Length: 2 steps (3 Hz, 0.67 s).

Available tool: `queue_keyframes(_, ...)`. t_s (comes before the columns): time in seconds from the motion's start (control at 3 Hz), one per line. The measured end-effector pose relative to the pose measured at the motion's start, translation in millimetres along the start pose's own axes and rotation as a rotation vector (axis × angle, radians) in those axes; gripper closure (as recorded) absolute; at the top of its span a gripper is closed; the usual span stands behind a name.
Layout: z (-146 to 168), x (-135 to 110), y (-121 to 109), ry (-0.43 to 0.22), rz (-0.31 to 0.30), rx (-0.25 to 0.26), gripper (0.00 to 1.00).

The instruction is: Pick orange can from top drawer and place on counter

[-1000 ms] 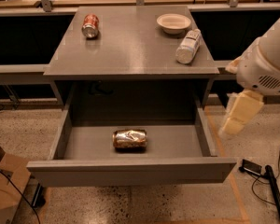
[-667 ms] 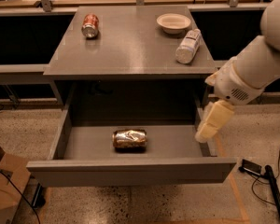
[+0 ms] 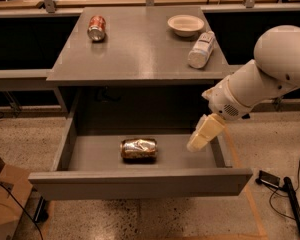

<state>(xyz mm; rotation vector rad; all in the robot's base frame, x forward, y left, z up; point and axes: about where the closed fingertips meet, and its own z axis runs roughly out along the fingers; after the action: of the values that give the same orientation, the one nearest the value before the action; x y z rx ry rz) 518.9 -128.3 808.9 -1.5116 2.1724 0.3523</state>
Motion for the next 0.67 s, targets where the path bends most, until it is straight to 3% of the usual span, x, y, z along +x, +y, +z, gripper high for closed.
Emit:
queue_keyframes(0.33, 6, 9, 5, 0.027, 0.023, -0.015, 0.00)
queue_keyframes(0.67, 34, -1, 1, -0.020, 0.013, -0.032, 0.00)
